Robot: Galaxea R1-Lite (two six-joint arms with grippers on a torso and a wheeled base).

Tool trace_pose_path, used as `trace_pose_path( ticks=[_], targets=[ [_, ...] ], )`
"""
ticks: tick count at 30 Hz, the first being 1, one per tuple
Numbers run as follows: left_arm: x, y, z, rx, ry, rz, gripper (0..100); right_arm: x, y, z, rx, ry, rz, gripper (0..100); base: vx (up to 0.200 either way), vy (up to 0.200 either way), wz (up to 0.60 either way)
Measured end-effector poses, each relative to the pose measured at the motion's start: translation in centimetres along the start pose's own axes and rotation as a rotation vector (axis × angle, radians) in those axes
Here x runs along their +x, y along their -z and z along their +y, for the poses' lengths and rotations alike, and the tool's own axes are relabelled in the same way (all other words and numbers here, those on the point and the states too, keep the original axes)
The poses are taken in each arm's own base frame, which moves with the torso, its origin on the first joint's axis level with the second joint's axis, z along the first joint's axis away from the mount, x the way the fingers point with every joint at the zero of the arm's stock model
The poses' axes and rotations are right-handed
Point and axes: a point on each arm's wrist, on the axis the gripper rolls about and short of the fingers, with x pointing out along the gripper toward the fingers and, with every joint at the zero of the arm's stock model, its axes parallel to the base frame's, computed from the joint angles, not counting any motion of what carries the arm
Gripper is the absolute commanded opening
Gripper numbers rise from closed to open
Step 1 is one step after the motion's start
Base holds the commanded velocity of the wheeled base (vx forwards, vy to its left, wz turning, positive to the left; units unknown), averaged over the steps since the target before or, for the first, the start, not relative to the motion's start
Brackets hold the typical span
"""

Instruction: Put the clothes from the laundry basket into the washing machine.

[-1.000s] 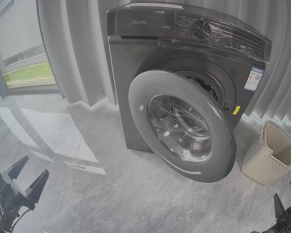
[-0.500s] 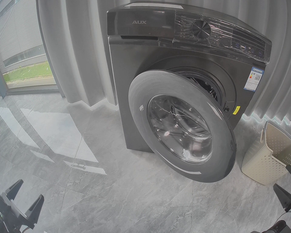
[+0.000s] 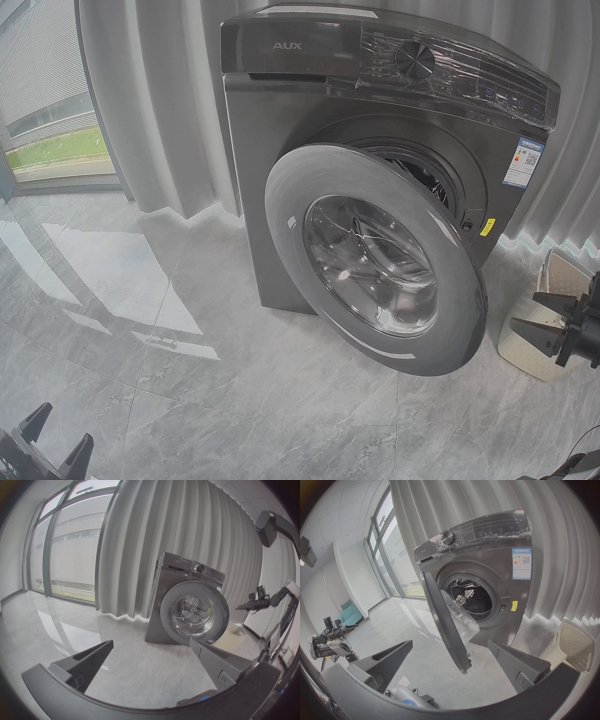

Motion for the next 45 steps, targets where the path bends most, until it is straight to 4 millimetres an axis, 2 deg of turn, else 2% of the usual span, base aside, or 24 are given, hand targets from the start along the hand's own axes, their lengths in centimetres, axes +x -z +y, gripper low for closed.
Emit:
trace_pose_path(
  ticks=[4,10,16,25,35,45],
  targets=[
    [-0.2,0.2,0.0,-0.071,0.003,-0.013,100,2.9,-0.2,-0.8,0.012,-0.013,0.039,100,0.0,0.0,0.0],
    [-0.4,0.3,-0.1,-0.073,0.007,-0.025,100,6.7,-0.4,-1.3,0.026,-0.004,0.081,100,0.0,0.0,0.0],
    [-0.4,0.3,-0.1,-0.052,0.007,-0.029,100,8.3,-0.2,-1.7,0.036,0.025,0.112,100,0.0,0.0,0.0],
    [-0.5,0.3,-0.1,-0.028,0.03,-0.027,100,7.9,-0.8,-2.8,0.033,0.102,0.058,100,0.0,0.0,0.0],
    [-0.5,0.3,-0.1,-0.027,0.033,-0.026,100,5.8,-1.3,-2.2,0.013,0.12,-0.003,100,0.0,0.0,0.0],
    [-0.5,0.3,-0.1,-0.027,0.033,-0.026,100,4.5,-0.6,-1.6,0.007,0.106,-0.012,100,0.0,0.0,0.0]
  ],
)
